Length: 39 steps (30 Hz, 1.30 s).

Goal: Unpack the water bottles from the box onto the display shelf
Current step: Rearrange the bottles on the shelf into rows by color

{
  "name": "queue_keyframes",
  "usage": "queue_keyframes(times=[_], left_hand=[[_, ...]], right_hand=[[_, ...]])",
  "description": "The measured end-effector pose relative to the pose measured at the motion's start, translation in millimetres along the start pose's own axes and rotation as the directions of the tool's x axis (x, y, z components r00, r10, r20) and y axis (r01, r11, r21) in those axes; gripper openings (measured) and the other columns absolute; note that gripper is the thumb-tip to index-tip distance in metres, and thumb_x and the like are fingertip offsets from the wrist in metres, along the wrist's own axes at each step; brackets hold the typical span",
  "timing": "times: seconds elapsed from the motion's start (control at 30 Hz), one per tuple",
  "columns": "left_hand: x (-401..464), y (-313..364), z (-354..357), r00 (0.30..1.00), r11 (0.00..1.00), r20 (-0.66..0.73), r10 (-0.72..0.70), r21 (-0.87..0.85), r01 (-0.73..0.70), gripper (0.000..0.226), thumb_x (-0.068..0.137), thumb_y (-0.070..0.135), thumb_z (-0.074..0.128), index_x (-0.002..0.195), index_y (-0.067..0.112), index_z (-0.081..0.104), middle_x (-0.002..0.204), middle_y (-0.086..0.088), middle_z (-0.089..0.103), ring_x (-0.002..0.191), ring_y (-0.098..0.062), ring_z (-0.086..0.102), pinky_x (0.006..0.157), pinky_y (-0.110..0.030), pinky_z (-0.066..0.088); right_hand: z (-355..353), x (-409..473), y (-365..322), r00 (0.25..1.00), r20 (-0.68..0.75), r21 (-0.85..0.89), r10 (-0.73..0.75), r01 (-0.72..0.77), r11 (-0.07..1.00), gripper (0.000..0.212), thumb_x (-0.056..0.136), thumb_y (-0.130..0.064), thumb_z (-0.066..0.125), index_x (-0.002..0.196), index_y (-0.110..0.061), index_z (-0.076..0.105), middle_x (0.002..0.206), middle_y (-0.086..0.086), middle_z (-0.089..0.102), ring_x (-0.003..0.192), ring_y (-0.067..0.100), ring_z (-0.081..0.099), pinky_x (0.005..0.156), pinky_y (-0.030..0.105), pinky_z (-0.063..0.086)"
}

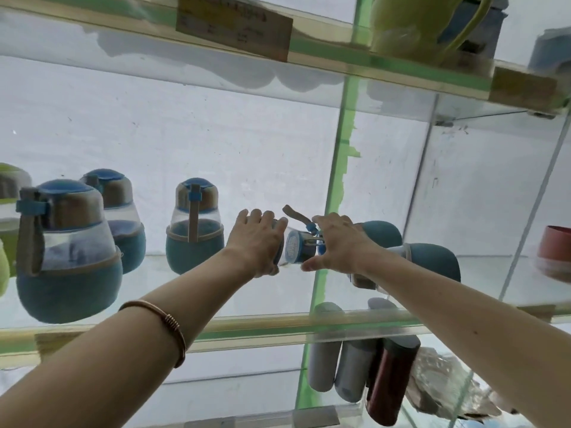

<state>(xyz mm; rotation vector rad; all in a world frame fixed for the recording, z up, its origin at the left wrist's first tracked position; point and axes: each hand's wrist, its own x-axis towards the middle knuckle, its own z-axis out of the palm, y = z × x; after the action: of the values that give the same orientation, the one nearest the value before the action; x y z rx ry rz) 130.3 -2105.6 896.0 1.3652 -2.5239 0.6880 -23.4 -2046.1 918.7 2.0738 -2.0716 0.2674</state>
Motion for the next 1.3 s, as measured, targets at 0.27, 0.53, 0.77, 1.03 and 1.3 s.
queue_keyframes(times=[0.27, 0.53, 0.77, 1.03, 1.3], left_hand=[[-2, -1, 3, 0.994, 0.998, -0.097, -0.044, -0.052, 0.039, 0.085, 0.071, 0.053, 0.070, 0.136, 0.014, 0.032, 0.131, -0.010, 0.043, 0.116, -0.029, 0.041, 0.097, -0.037, 0.036], [-30, 1, -5, 0.964, 0.974, -0.251, -0.083, -0.227, 0.025, 0.087, 0.072, 0.057, 0.068, 0.139, 0.017, 0.029, 0.139, -0.006, 0.039, 0.122, -0.024, 0.037, 0.102, -0.034, 0.034], [-54, -8, -22, 0.907, 0.918, -0.370, -0.201, -0.394, 0.043, 0.090, 0.069, 0.056, 0.072, 0.139, 0.017, 0.031, 0.137, -0.005, 0.041, 0.120, -0.022, 0.038, 0.097, -0.032, 0.036], [-84, -6, -24, 0.883, 0.751, -0.342, -0.323, -0.660, 0.020, 0.084, 0.068, 0.051, 0.076, 0.133, 0.017, 0.036, 0.128, -0.001, 0.045, 0.112, -0.015, 0.040, 0.091, -0.029, 0.042], [-107, -11, -14, 0.899, 0.617, -0.234, -0.371, -0.785, 0.051, 0.094, 0.066, 0.053, 0.078, 0.138, 0.019, 0.028, 0.133, 0.000, 0.035, 0.123, -0.014, 0.033, 0.099, -0.029, 0.037]], right_hand=[[7, 19, -2, 0.995, 0.024, -0.076, -0.095, 0.096, 0.992, 0.092, 0.073, -0.062, 0.069, 0.143, -0.016, 0.028, 0.142, 0.007, 0.034, 0.130, 0.025, 0.034, 0.105, 0.039, 0.032], [-10, 18, 3, 0.995, -0.080, 0.395, -0.059, 0.086, 0.915, 0.106, 0.072, -0.063, 0.067, 0.150, -0.013, 0.016, 0.148, 0.008, 0.035, 0.134, 0.025, 0.036, 0.109, 0.039, 0.033], [-25, -4, -13, 0.977, -0.206, 0.620, -0.047, 0.167, 0.766, 0.071, 0.081, -0.052, 0.066, 0.136, -0.015, 0.041, 0.117, -0.003, 0.055, 0.104, 0.014, 0.054, 0.085, 0.025, 0.041], [-26, -27, -42, 0.996, -0.082, 0.888, 0.023, 0.063, 0.456, 0.041, 0.086, -0.040, 0.065, 0.116, -0.020, 0.046, 0.101, 0.002, 0.058, 0.087, 0.019, 0.066, 0.063, 0.036, 0.061], [-30, -32, -66, 0.977, -0.208, 0.752, -0.042, 0.187, 0.632, 0.057, 0.079, -0.046, 0.071, 0.125, -0.019, 0.050, 0.108, 0.003, 0.060, 0.096, 0.020, 0.063, 0.075, 0.034, 0.059]])
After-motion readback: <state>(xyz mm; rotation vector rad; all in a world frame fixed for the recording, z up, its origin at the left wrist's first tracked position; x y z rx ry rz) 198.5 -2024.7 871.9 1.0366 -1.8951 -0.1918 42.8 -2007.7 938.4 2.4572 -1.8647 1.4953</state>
